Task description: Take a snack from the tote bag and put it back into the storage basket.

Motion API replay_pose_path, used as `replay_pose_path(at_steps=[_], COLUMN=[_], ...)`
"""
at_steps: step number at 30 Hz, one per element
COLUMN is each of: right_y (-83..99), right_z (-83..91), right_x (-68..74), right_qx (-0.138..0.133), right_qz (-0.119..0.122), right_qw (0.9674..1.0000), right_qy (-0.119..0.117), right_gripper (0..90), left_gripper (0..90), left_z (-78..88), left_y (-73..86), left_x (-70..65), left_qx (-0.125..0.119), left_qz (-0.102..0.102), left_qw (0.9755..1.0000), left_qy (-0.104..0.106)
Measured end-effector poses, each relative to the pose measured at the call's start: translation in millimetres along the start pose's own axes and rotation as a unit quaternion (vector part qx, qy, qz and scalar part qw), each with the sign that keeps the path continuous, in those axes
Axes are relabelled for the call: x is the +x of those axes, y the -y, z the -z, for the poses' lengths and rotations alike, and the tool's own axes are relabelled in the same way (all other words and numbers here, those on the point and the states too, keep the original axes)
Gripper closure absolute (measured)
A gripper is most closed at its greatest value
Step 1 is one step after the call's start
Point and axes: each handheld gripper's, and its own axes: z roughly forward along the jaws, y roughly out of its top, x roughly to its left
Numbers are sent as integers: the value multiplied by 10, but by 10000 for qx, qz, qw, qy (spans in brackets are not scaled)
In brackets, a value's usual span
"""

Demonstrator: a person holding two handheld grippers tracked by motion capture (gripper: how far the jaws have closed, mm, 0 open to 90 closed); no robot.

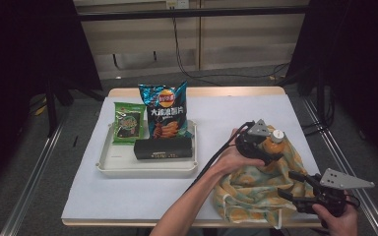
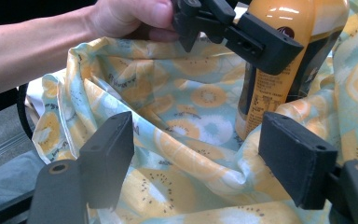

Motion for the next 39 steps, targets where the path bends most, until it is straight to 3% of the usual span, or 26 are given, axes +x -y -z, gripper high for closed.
replay_pose_path(at_steps=[7, 13, 17, 22, 29, 37, 39], right_y=[-2, -2, -4, -7, -7, -16, -15], right_z=[1, 2, 4, 3, 3, -1, 0], right_x=[0, 0, 6, 6, 18, 36, 37], right_qx=[-5, -6, -21, -22, -9, -148, -153], right_qz=[16, 6, 38, 50, 44, 92, 61], right_qw=[10000, 10000, 10000, 10000, 10000, 9998, 9997], right_qy=[10, 16, 8, 15, 42, 133, 164], right_gripper=[265, 267, 267, 267, 259, 161, 152], left_gripper=[306, 307, 307, 307, 307, 307, 307], left_z=[52, 142, 263, 387, 580, 760, 794], left_y=[-5, 11, 32, 18, -28, -63, -68], left_x=[-38, -39, -24, -55, -95, -178, -196], left_qx=[115, 81, -103, -66, -249, -278, -339], left_qz=[-2, 198, 384, 364, 443, 358, 416], left_qw=[9999, 9997, 9990, 9993, 9986, 9989, 9985], left_qy=[128, 151, 191, 103, 125, 92, 84])
